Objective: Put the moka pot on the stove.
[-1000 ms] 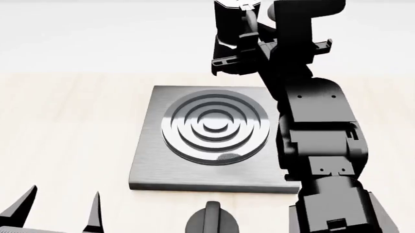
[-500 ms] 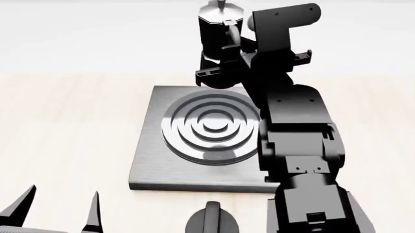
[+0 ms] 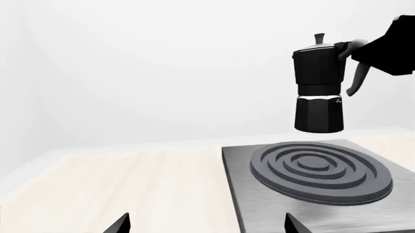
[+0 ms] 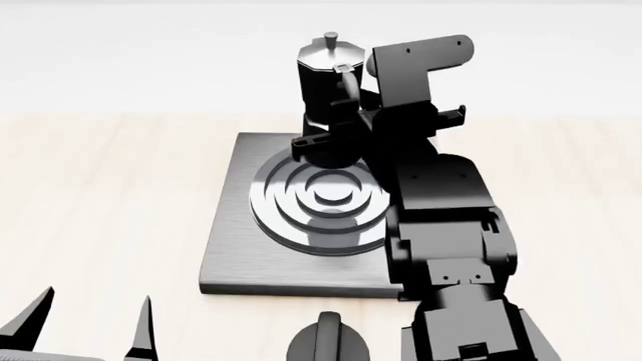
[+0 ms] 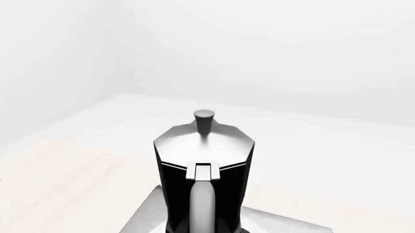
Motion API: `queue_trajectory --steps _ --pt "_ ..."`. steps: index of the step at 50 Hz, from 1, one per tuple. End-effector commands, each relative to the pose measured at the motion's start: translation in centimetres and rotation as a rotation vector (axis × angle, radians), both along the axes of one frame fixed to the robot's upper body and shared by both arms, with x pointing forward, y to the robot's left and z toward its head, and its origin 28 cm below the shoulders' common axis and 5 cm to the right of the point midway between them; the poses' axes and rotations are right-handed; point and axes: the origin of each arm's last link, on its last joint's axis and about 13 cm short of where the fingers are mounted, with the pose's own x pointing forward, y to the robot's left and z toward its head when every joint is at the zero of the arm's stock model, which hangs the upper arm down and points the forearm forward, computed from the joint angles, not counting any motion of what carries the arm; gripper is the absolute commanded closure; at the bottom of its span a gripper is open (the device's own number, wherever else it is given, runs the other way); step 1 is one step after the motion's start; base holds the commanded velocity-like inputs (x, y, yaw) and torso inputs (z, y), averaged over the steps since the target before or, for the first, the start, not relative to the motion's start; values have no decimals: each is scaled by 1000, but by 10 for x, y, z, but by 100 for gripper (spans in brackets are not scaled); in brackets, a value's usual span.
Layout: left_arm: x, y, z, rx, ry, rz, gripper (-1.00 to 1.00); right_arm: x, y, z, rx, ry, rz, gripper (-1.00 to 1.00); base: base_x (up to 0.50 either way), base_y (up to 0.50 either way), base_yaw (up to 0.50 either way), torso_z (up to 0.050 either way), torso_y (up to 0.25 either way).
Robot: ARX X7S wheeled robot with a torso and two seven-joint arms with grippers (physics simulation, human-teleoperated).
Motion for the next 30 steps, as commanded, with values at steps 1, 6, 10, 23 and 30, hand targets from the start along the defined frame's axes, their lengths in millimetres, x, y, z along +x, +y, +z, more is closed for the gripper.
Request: queue_trajectory --steps 1,6,10,23,30 --pt "0 1 0 0 2 1 -100 -1 2 -3 20 9 -2 100 0 0 0 0 10" --pt "0 1 -1 -1 3 2 -100 -2 2 -8 17 27 -9 100 0 0 0 0 0" --pt "0 1 -2 -2 3 3 -100 -3 2 -12 17 37 -13 100 0 0 0 0 0" --pt "-1 2 -1 -3 1 5 -100 -5 1 -21 14 68 -20 100 0 0 0 1 2" --pt "-2 2 -1 -2 -1 3 -100 -7 0 -26 12 82 -27 100 0 0 0 0 0"
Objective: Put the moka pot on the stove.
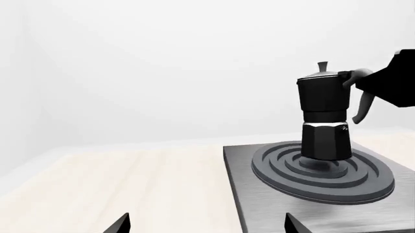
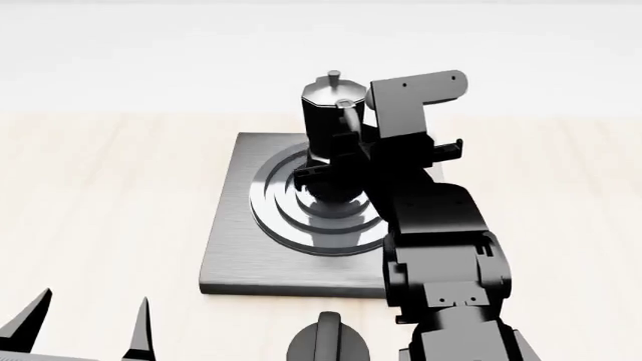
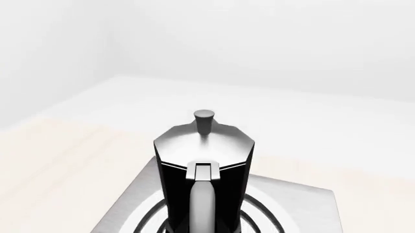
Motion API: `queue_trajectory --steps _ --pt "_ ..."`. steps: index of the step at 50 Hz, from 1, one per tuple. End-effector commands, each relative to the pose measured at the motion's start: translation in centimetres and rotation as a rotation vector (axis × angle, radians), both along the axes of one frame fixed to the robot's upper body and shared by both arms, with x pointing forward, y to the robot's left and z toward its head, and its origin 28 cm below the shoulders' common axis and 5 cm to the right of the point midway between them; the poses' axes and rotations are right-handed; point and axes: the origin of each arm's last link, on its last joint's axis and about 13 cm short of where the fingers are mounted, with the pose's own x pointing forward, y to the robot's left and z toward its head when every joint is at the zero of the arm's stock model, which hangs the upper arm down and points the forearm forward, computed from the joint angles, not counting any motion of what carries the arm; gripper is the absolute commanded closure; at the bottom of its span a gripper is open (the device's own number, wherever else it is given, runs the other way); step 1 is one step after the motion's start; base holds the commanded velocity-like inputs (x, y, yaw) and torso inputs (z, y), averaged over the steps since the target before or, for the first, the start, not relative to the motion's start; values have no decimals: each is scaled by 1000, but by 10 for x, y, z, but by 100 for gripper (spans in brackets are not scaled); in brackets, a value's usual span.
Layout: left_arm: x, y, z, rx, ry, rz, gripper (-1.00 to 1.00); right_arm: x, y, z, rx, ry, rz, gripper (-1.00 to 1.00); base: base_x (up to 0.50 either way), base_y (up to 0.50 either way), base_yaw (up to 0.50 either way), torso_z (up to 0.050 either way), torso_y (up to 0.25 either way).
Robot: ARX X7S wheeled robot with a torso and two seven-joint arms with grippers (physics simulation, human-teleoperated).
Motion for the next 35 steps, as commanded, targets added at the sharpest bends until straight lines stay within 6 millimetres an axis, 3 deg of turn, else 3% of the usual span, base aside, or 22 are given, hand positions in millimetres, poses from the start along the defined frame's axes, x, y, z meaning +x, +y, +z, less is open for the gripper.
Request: queue_trajectory --steps 1,35 --pt "-1 0 0 0 -2 0 -100 0 0 -1 20 2 -11 100 0 0 0 0 0" --pt "1 1 -1 1 2 1 -100 -3 2 -11 33 28 -3 100 0 0 0 0 1"
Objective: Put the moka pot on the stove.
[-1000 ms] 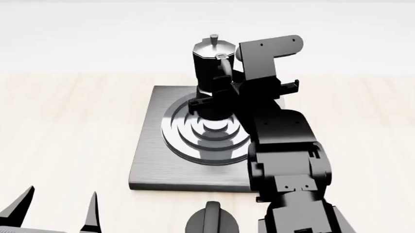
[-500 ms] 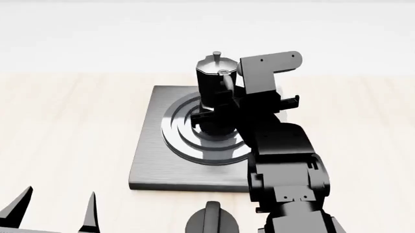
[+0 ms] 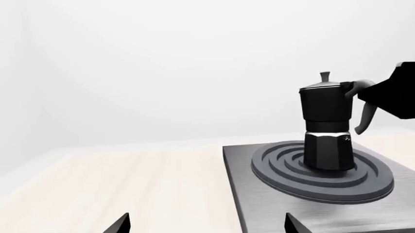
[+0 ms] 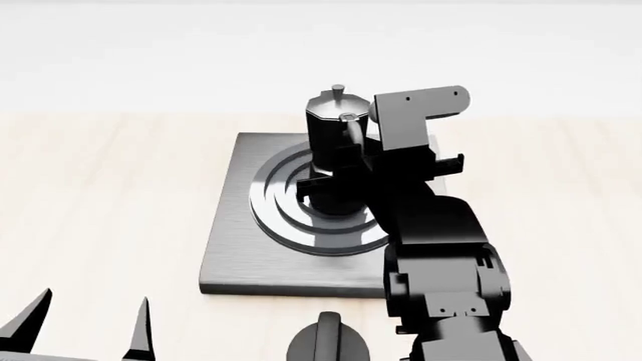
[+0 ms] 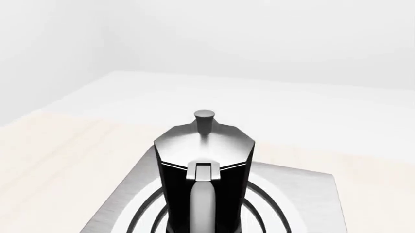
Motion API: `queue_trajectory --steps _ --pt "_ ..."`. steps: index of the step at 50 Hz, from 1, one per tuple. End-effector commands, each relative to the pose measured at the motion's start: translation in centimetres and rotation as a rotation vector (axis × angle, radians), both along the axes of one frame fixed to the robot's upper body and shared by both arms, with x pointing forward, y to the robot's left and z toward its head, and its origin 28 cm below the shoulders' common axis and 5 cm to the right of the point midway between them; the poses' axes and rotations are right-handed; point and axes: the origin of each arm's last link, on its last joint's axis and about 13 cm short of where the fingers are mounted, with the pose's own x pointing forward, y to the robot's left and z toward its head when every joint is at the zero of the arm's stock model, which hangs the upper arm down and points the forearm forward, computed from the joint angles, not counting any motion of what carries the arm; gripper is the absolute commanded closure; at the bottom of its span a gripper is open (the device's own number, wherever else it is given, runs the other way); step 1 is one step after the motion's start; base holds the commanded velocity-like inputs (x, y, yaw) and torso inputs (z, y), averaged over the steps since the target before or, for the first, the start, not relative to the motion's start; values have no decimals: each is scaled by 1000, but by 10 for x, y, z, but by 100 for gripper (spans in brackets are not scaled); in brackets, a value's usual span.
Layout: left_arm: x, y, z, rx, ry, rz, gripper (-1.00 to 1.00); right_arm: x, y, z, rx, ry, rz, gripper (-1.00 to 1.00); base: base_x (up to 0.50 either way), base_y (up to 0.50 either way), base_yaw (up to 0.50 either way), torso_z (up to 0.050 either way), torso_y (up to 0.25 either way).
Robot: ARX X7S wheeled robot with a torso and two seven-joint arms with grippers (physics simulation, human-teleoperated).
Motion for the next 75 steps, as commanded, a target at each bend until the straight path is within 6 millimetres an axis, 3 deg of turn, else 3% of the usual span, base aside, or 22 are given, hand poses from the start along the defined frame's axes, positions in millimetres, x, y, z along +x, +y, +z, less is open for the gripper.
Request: queue_trajectory --steps 1,24,25,40,56,75 --pt "1 1 0 0 1 4 -100 0 3 0 18 -1 12 100 0 0 0 0 0" --pt "-4 0 -2 5 1 -1 -100 -5 1 -16 -13 7 21 100 0 0 1 0 0" --pt "-5 0 -2 5 -1 -2 -100 -5 1 -17 -15 8 22 -100 0 0 0 0 0" --pt "-4 0 -2 6 0 -1 -100 -7 2 -25 9 -13 42 -100 0 0 0 0 0" --pt "-4 -1 0 3 -2 -5 -100 -4 -2 -18 -8 -96 52 -100 0 0 0 0 0" --pt "-6 -2 0 2 -4 -6 -100 -45 -3 -18 -5 -159 70 -100 0 0 0 0 0"
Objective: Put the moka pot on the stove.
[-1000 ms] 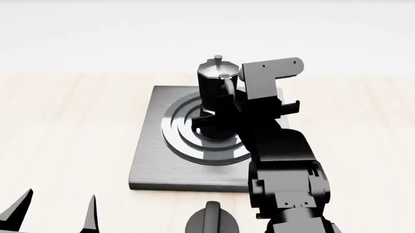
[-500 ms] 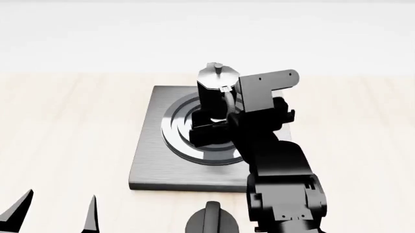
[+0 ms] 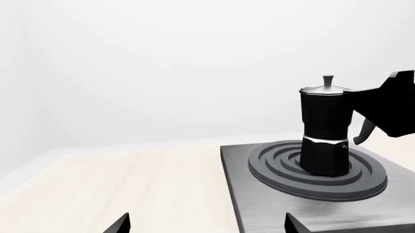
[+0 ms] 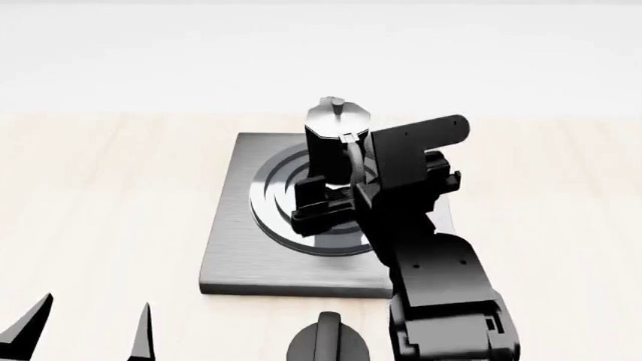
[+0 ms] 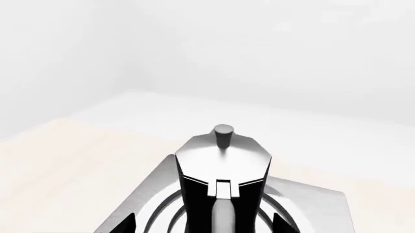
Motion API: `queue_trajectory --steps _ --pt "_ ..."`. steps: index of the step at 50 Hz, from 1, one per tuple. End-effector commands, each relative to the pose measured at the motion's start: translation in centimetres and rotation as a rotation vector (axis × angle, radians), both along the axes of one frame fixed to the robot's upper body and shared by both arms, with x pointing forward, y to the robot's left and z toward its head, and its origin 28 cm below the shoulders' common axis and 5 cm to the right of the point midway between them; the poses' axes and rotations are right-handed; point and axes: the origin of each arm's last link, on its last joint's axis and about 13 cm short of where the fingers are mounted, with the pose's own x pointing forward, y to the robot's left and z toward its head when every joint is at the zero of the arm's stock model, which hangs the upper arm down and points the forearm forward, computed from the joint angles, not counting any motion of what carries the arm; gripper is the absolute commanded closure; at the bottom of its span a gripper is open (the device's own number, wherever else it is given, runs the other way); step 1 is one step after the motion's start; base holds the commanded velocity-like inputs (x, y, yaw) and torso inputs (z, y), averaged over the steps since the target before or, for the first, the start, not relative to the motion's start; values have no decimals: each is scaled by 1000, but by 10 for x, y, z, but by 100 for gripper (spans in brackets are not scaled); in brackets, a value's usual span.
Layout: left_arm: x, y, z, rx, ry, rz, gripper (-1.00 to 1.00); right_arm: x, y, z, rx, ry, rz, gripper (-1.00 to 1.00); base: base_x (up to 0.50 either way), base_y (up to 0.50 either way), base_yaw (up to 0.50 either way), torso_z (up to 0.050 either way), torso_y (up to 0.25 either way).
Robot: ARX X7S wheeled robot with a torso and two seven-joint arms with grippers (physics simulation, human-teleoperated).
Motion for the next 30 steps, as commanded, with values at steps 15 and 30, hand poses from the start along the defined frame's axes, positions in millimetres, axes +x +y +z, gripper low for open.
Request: queue_trajectory --steps 15,30 --pt "0 0 2 -4 -2 -3 -100 -56 -5 19 6 -146 -32 -100 0 0 0 0 0" --pt "1 -1 1 -6 0 -4 -100 -97 -4 31 29 -243 -8 -100 0 0 0 0 0"
